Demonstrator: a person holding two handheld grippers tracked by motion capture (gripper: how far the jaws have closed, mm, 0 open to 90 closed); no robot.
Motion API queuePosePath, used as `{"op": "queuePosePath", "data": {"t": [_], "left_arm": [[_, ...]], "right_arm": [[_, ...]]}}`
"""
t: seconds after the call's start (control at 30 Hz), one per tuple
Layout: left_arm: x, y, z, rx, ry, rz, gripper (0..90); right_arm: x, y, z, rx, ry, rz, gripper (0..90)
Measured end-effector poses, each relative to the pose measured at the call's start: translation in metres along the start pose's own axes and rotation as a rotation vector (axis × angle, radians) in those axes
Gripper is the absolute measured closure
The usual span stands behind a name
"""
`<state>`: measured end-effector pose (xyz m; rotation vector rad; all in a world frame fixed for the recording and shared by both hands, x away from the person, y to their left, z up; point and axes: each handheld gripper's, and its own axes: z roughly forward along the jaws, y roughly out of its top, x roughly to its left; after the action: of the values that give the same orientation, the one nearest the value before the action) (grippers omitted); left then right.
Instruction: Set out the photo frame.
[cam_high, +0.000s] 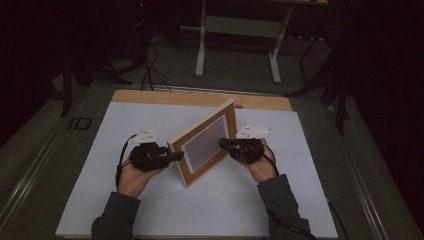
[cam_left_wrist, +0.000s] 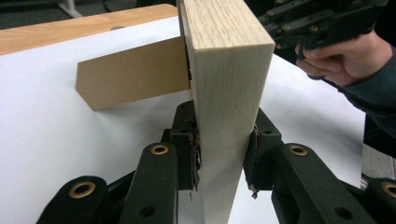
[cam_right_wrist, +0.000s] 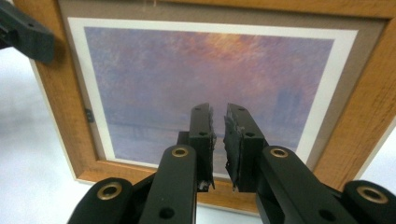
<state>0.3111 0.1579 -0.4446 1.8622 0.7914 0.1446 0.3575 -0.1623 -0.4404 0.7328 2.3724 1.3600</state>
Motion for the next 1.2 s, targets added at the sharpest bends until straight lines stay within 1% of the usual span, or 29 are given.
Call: {"op": "queuePosePath", "data": {"t": [0.1,0.23,0.3,0.33,0.37,0.43,0.57,0.67,0.73,0.77,0.83,0.9,0.97,1.13,1.2], "left_arm": [[0.005,0.001,0.0,0.005,-0.027,-0.002,70.8],[0.012,0.001,0.001,0.006,-0.066,-0.005,70.9],[0.014,0.003,0.001,0.019,-0.079,0.002,70.9],[0.014,0.003,0.001,0.019,-0.079,0.002,70.9],[0.017,0.005,0.001,0.034,-0.094,0.009,70.9],[0.021,0.007,0.001,0.05,-0.112,0.009,70.9],[0.029,0.011,0.0,0.087,-0.13,0.01,71.2],[0.03,0.012,-0.001,0.095,-0.109,0.009,71.1],[0.029,0.011,-0.002,0.087,-0.078,0.008,69.7],[0.028,0.011,-0.003,0.086,-0.062,0.001,67.1],[0.027,0.01,-0.003,0.086,-0.036,-0.008,64.6],[0.024,0.01,-0.005,0.09,-0.005,-0.001,63.2],[0.021,0.01,-0.006,0.093,0.018,0.004,62.2],[0.019,0.01,-0.009,0.092,0.052,0.016,61.6],[0.021,0.01,-0.011,0.089,0.061,0.007,61.9]], "right_arm": [[-0.001,0.0,-0.003,-0.013,-0.007,0.008,80.8],[-0.003,0.0,-0.007,-0.014,-0.021,0.001,80.6],[-0.004,0.0,-0.009,-0.015,-0.027,0.007,80.6],[-0.005,0.0,-0.009,-0.015,-0.031,0.007,80.6],[-0.006,0.0,-0.01,-0.019,-0.033,0.008,80.6],[-0.007,0.0,-0.011,-0.021,-0.039,0.008,80.2],[-0.009,0.0,-0.013,-0.019,-0.048,0.013,79.3],[-0.012,0.0,-0.014,-0.017,-0.062,0.017,77.8],[-0.015,0.0,-0.014,-0.019,-0.072,0.023,76.8],[-0.016,0.0,-0.015,-0.02,-0.077,0.025,76.2],[-0.021,0.001,-0.015,-0.024,-0.095,0.038,74.2],[-0.026,0.001,-0.016,-0.027,-0.116,0.058,73.3],[-0.031,0.0,-0.016,-0.027,-0.137,0.075,72.6],[-0.039,0.0,-0.019,-0.049,-0.177,0.104,70.5],[-0.043,0.0,-0.02,-0.056,-0.195,0.118,69.0]]}}
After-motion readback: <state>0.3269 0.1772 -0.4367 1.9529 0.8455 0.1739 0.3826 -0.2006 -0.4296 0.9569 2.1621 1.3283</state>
